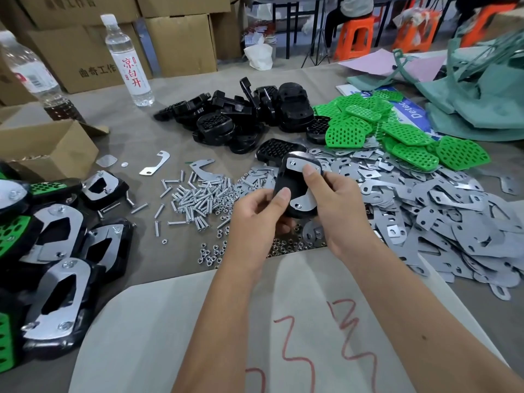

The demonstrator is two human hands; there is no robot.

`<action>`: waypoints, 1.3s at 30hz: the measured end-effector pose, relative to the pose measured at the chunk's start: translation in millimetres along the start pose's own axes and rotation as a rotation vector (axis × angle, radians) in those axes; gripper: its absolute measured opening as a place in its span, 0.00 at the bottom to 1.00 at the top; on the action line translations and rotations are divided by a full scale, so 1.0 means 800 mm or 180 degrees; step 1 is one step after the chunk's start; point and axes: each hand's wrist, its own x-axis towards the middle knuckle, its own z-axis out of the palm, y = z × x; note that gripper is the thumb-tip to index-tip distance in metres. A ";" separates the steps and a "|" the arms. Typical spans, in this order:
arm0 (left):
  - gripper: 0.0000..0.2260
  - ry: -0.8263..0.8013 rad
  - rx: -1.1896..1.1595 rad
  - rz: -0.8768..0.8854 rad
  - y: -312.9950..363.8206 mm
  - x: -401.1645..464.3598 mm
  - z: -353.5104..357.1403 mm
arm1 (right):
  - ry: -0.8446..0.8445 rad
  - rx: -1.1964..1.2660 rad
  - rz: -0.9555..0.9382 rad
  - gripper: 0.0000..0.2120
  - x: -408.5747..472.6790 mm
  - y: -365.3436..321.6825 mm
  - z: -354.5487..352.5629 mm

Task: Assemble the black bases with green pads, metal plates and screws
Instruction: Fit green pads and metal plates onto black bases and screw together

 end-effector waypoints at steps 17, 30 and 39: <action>0.16 0.0142 0.0879 0.0544 -0.001 -0.007 0.008 | 0.0471 -0.0602 0.0024 0.24 -0.004 -0.002 0.007; 0.05 0.0094 0.0191 0.0280 -0.005 0.000 -0.003 | -0.0710 0.0263 -0.0008 0.09 -0.009 -0.013 -0.006; 0.03 0.0657 -0.0362 0.0181 0.006 0.002 -0.008 | -0.1032 -0.0189 -0.0167 0.08 -0.014 -0.005 -0.001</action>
